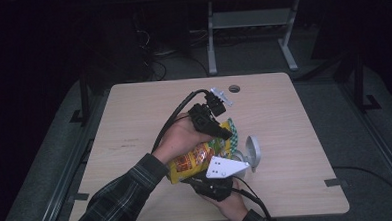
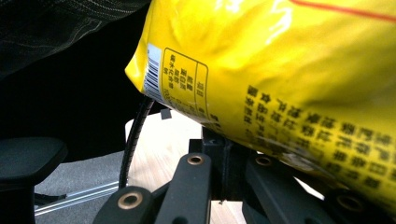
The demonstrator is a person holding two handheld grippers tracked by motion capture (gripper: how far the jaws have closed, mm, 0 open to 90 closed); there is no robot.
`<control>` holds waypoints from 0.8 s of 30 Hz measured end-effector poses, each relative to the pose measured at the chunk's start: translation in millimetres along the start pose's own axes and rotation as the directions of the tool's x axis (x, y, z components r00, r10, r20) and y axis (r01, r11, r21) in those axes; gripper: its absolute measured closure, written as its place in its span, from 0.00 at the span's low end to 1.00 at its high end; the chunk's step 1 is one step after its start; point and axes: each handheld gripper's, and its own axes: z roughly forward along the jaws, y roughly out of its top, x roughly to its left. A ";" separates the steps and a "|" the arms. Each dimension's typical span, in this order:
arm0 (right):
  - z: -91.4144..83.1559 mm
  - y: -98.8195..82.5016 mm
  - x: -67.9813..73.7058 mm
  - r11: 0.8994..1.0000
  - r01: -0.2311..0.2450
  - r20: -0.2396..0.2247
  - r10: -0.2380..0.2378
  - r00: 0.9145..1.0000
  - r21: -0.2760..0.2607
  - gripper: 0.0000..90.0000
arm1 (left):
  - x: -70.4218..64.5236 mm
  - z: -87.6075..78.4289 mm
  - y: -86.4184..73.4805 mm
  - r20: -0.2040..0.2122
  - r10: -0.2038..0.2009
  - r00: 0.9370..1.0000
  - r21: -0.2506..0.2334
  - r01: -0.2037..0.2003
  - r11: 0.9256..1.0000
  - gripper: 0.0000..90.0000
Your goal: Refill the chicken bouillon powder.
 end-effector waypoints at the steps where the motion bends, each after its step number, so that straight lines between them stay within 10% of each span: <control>1: -0.1 0.0 0.0 1.000 -0.001 0.001 0.001 1.000 -0.001 1.00 | -0.1 0.0 0.2 0.001 -0.001 1.000 0.001 0.001 1.000 1.00; 24: -2.4 3.9 -1.2 1.000 0.001 0.005 -0.001 1.000 -0.021 1.00 | -2.8 -1.0 8.4 -0.005 0.010 1.000 0.018 -0.010 1.000 1.00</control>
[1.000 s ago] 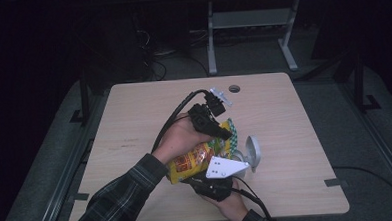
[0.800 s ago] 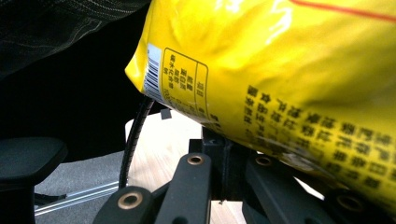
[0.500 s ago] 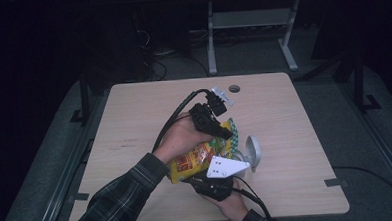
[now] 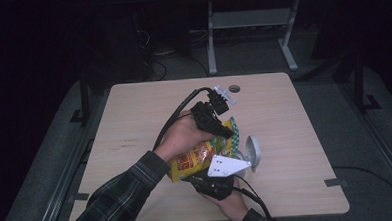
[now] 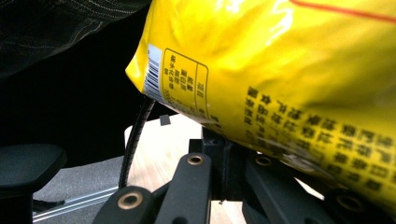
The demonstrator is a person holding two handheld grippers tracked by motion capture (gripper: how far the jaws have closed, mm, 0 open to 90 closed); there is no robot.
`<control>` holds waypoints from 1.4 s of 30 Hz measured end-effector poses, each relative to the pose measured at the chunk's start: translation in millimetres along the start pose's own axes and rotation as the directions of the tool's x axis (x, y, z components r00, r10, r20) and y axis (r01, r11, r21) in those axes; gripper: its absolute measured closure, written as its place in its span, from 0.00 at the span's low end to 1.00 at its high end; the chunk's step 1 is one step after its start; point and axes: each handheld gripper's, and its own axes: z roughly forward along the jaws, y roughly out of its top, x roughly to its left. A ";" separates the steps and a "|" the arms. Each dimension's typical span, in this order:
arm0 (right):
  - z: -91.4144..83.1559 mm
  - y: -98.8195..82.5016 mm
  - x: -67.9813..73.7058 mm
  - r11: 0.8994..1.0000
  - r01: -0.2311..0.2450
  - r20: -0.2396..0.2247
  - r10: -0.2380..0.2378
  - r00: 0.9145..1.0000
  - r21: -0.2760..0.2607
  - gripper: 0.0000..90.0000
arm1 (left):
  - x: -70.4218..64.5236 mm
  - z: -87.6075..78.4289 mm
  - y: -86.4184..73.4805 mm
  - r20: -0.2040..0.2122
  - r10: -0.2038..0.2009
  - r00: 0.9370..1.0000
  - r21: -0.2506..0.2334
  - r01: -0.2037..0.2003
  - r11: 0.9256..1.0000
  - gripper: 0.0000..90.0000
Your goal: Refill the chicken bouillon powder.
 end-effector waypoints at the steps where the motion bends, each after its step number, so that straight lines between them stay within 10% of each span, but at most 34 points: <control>1: -0.1 0.2 -0.1 1.000 -0.001 0.000 0.001 1.000 -0.001 1.00 | 0.4 0.4 0.5 0.001 0.001 1.000 0.002 -0.001 1.000 1.00; 42: -0.4 1.6 1.7 1.000 0.003 -0.005 -0.003 1.000 -0.018 1.00 | -2.5 5.8 5.7 -0.008 0.003 1.000 0.034 -0.002 0.999 1.00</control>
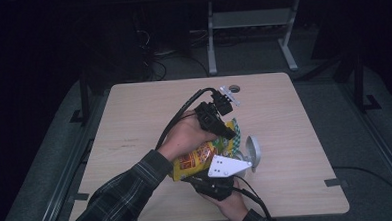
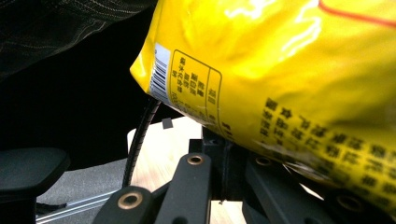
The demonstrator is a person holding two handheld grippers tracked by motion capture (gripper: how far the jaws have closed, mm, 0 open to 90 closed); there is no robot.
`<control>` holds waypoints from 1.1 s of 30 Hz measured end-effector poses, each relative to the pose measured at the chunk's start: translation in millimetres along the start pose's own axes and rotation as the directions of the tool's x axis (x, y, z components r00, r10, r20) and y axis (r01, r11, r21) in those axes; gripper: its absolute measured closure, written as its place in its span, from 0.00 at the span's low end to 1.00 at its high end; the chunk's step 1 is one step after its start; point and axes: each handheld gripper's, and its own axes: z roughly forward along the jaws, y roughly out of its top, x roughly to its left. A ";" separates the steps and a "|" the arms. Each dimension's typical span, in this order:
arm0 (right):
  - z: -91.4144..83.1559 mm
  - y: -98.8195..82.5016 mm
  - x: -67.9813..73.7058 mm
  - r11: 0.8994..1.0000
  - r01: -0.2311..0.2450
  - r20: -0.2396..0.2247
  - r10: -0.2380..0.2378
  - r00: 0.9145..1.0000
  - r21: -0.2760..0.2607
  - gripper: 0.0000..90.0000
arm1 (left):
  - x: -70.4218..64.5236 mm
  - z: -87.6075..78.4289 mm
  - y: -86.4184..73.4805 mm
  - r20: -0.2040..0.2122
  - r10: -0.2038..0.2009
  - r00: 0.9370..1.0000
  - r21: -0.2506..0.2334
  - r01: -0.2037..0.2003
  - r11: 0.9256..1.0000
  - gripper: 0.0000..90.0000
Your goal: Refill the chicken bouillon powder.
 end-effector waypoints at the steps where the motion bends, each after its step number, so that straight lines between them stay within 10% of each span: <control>1: 0.0 0.0 0.0 1.000 -0.001 0.000 0.001 1.000 0.000 1.00 | 0.2 0.1 0.1 -0.001 0.002 1.000 0.000 -0.002 1.000 1.00; 33: -1.2 2.3 -0.5 1.000 -0.011 -0.001 0.011 1.000 -0.008 1.00 | -0.5 0.4 4.8 -0.003 0.003 1.000 0.010 -0.003 1.000 1.00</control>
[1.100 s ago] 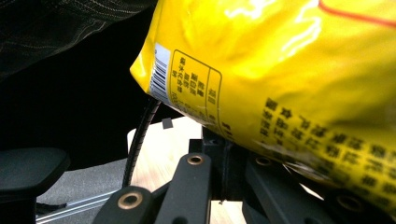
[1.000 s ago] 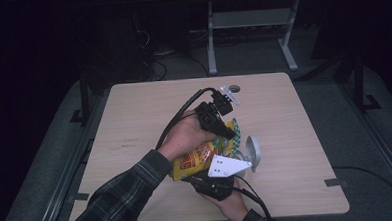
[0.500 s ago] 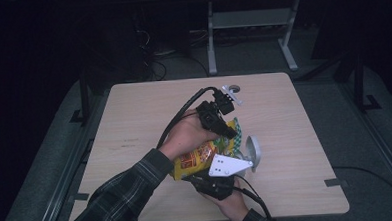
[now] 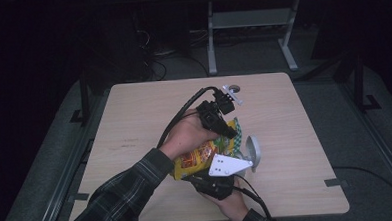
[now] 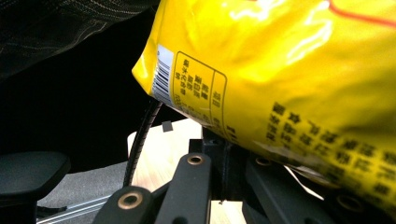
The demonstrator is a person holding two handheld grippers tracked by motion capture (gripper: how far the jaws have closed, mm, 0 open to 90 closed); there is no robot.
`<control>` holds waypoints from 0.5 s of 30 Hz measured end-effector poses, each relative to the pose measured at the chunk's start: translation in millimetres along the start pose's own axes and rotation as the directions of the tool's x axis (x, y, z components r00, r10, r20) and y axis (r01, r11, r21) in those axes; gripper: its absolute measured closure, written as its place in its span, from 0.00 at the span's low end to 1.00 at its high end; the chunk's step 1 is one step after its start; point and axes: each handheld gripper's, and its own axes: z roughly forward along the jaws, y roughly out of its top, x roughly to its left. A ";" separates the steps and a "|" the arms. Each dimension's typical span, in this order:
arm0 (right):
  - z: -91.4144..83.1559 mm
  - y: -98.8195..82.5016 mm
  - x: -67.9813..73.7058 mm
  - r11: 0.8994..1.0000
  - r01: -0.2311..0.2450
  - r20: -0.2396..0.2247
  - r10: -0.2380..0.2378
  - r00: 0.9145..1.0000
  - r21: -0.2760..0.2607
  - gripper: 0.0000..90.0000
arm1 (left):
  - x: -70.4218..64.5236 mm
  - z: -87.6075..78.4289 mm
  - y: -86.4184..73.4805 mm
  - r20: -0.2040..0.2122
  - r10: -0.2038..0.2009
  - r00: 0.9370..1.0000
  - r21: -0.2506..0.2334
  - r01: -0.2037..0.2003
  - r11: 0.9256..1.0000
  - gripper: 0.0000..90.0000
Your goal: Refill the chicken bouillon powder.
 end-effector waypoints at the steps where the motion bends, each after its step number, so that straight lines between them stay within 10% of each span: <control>1: 0.0 0.0 0.0 1.000 0.000 0.000 0.000 1.000 0.000 1.00 | 0.0 0.1 0.0 0.000 0.000 1.000 0.000 0.000 1.000 1.00; 15: 0.4 0.0 0.6 1.000 0.000 -0.005 0.000 1.000 0.000 1.00 | -0.4 0.4 0.2 -0.006 -0.001 1.000 0.007 0.001 1.000 1.00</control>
